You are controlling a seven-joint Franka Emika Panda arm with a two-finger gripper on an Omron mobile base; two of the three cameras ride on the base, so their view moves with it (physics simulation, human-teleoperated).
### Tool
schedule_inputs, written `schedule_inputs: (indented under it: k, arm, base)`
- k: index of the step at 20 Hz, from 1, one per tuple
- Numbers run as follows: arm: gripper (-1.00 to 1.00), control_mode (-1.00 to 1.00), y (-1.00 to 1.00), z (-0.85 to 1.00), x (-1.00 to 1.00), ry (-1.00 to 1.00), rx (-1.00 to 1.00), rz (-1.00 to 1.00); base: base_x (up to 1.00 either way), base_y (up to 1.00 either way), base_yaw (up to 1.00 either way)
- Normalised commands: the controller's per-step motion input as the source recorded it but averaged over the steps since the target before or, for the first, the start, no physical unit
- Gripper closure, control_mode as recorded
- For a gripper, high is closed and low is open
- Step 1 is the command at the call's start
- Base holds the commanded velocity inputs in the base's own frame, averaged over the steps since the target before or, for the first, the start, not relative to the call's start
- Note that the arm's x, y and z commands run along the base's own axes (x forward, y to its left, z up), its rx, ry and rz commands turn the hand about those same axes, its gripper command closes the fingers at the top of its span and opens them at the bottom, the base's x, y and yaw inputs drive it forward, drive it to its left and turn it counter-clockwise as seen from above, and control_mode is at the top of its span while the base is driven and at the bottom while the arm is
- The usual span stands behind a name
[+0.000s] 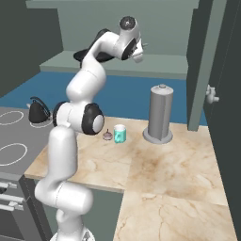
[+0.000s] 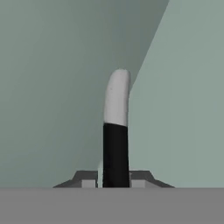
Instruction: Pick the pan from the cabinet and place it on the stove. Then turn on the stove burner for the pan.
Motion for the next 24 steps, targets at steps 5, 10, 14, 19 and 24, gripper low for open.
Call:
schedule_inputs:
  k: [5, 10, 14, 19, 24]
  arm:
    - [1.0, -1.0, 0.13, -0.28, 0.14, -0.16, 0.04, 0.0]
    - [1.0, -1.0, 0.08, -0.22, -0.08, -0.26, 0.06, 0.0]
    - [1.0, -1.0, 0.0, -0.13, -0.46, -0.33, 0.04, 0.01]
    - [1.0, -1.0, 0.0, 0.0, -0.91, -0.27, 0.01, 0.01]
    - [1.0, -1.0, 0.0, 0.13, -0.99, -0.15, 0.02, 0.0]
  base:
    - [0.0, 0.0, 0.0]
    - [0.0, 0.0, 0.0]
    - [0.0, 0.0, 0.0]
    - [0.0, 0.0, 0.0]
    - [0.0, 0.0, 0.0]
